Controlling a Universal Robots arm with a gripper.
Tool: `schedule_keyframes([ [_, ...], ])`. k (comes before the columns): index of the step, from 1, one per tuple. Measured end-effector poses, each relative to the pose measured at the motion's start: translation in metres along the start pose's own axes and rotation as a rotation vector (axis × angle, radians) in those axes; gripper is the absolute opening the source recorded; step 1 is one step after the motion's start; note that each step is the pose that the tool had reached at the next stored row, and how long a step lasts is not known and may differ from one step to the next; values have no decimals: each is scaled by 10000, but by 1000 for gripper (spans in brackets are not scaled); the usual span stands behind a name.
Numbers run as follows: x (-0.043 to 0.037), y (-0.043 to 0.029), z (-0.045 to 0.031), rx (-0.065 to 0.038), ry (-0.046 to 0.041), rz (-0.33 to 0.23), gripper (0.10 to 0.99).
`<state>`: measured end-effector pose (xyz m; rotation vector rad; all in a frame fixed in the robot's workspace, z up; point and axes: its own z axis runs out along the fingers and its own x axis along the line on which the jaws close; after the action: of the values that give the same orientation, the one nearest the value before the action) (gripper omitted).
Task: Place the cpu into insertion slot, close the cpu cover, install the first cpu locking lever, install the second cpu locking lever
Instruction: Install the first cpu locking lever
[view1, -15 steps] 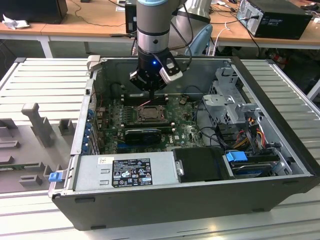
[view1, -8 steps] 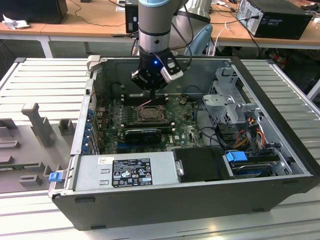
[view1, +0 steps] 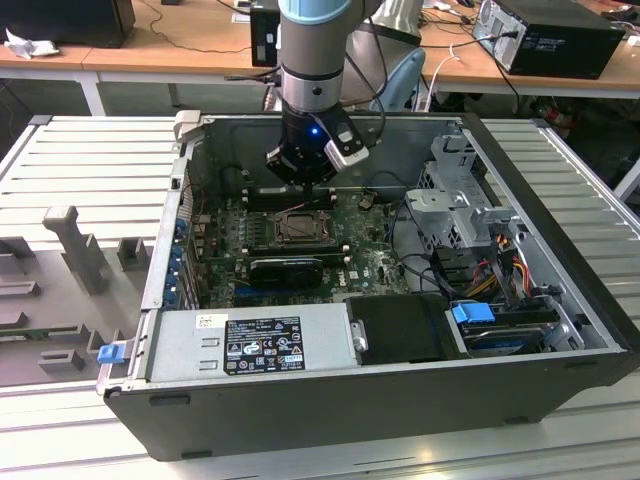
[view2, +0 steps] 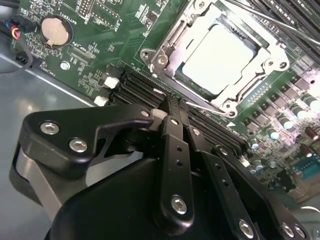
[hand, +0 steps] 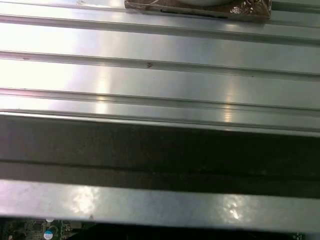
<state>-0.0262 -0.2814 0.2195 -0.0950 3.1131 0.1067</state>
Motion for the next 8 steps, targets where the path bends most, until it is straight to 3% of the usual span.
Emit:
schedule_keyframes([
  [8,-16,-7,85,17,0,-1,106],
])
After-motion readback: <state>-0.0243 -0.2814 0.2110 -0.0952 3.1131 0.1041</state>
